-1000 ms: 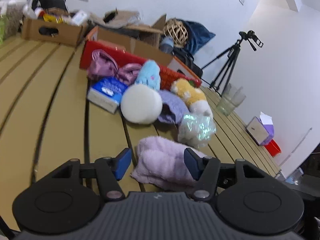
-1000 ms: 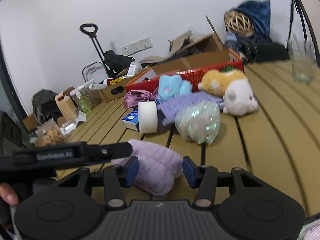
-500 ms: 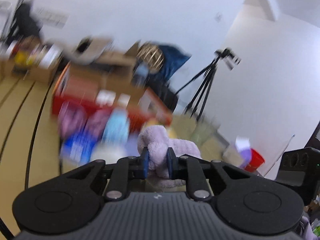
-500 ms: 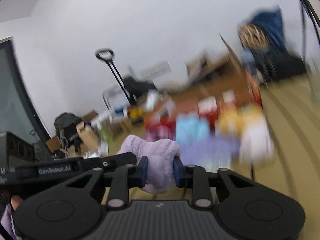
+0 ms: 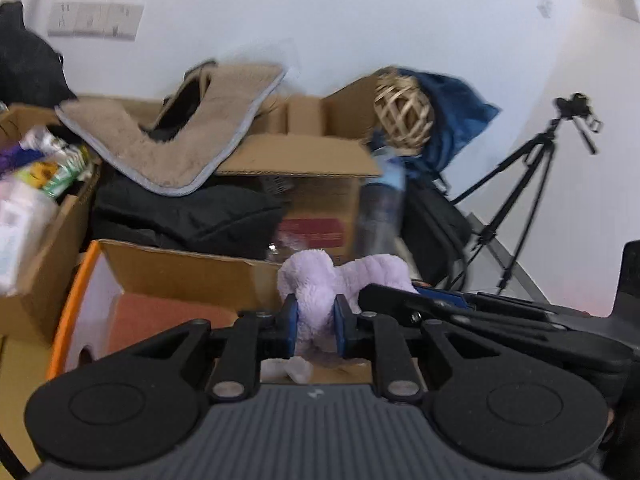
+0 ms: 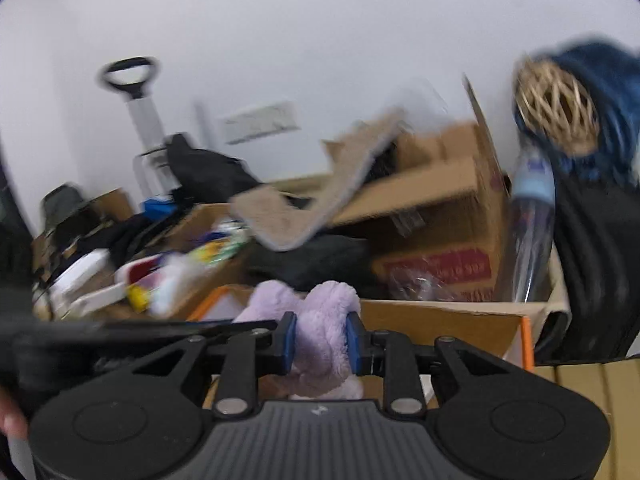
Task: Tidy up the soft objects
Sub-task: 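Carry the lilac fuzzy plush into the cardboard box and open both grippers, then withdraw both grippers from the box back over the table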
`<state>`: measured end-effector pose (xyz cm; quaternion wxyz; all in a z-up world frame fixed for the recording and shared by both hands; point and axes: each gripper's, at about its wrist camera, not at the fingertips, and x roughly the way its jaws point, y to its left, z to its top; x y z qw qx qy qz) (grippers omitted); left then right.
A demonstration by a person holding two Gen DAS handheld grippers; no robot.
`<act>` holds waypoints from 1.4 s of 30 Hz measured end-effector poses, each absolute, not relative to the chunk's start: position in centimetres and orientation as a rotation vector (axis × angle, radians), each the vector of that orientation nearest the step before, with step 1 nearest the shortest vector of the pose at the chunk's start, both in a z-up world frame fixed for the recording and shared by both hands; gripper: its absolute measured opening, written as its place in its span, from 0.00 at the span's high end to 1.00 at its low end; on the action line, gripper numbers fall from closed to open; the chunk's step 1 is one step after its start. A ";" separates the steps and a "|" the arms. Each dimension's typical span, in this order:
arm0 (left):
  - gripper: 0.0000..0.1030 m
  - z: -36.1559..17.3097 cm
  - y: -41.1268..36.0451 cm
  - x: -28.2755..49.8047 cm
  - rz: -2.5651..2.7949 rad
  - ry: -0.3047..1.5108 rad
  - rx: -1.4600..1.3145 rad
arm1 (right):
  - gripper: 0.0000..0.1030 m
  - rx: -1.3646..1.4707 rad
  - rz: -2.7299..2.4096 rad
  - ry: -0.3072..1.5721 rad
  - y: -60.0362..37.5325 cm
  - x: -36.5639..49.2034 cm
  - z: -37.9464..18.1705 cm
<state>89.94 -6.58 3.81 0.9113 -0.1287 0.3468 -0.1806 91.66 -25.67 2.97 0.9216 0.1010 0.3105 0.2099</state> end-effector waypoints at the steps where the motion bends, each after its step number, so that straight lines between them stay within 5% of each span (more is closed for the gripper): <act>1: 0.82 2.9 -6.6 91.4 -0.354 0.749 -0.253 | 0.76 0.197 0.426 0.672 -25.5 93.7 1.9; 7: 0.68 0.5 -6.2 93.5 -0.278 0.817 -0.171 | 0.68 0.133 0.365 0.883 -24.1 98.7 -4.4; 16: 0.42 6.8 -5.4 87.5 -0.287 0.744 -0.100 | 0.60 0.157 0.315 0.821 -25.1 95.4 0.9; 21: 0.30 12.4 -3.5 81.2 -0.238 0.688 -0.060 | 0.58 0.117 0.321 0.762 -26.4 88.9 7.9; 24: 0.21 15.6 -2.8 76.4 -0.184 0.614 0.008 | 0.49 0.085 0.319 0.709 -27.7 83.9 12.1; 29: 0.16 19.6 -1.3 66.4 -0.186 0.515 0.054 | 0.45 0.067 0.344 0.631 -29.5 74.1 16.5; 42: 0.03 16.5 2.0 37.8 -0.211 0.190 0.113 | 0.25 0.063 0.419 0.390 -31.5 47.4 15.1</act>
